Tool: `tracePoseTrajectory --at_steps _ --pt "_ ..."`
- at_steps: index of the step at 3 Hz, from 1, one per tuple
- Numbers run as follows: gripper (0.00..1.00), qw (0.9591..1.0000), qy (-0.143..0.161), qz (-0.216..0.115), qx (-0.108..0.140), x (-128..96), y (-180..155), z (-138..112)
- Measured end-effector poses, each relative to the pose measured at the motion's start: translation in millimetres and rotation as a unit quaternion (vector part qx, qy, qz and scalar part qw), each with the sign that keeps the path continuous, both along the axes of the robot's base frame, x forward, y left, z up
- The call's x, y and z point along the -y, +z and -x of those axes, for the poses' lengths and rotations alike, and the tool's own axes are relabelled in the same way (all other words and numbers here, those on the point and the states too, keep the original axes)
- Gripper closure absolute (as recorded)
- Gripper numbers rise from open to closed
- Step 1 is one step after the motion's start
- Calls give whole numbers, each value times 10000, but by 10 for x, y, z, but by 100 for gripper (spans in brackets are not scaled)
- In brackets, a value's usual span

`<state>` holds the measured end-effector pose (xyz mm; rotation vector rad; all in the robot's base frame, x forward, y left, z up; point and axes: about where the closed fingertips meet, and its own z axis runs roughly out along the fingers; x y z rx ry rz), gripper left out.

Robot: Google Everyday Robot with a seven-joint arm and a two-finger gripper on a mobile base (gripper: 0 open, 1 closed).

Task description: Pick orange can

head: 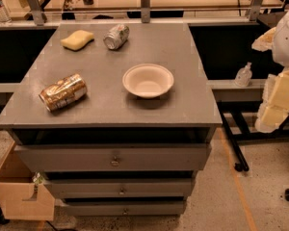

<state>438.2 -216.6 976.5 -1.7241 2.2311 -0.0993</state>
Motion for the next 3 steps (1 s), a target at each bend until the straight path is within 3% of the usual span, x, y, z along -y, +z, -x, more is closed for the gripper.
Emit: tracePoseTrajectory --at_steps 2,3 --pt "0 9999 147 5 8 -95 -15 -73" --pt "0 9974 710 125 71 -405 -1 -326"
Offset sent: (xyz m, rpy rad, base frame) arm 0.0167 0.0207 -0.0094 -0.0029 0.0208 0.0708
